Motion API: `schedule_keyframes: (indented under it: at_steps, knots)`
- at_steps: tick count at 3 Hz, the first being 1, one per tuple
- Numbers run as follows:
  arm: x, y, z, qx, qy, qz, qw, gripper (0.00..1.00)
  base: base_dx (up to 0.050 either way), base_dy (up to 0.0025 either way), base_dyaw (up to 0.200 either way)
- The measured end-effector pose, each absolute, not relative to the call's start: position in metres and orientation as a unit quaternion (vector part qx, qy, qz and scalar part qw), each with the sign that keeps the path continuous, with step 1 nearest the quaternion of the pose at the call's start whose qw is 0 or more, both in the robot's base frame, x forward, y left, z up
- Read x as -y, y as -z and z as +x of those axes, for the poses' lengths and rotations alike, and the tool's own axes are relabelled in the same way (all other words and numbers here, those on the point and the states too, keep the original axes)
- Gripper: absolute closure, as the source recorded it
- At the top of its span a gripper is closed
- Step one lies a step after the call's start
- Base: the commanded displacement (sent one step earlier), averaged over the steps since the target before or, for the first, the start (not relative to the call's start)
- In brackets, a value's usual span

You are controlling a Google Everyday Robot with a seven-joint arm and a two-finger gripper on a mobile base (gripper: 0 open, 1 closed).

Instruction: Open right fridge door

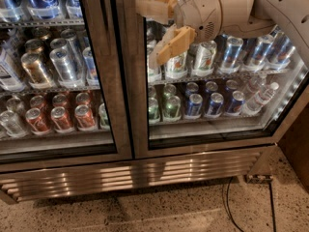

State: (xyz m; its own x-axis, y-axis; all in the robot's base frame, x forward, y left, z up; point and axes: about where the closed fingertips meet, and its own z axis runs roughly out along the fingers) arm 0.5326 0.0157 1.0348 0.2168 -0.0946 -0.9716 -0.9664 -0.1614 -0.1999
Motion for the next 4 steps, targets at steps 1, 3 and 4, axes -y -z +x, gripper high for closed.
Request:
schedule_keyframes:
  at_steps: [1,3,4]
  knots:
    - [-0.016,-1.035,0.533,-0.433,-0.452,-0.613,0.482,0.0,0.0,0.0,0.0]
    - [-0.028,-1.023,0.536,-0.435,-0.465,-0.613,0.467,0.0,0.0,0.0,0.0]
    - [-0.035,-1.017,0.533,-0.437,-0.466,-0.616,0.46,0.0,0.0,0.0,0.0]
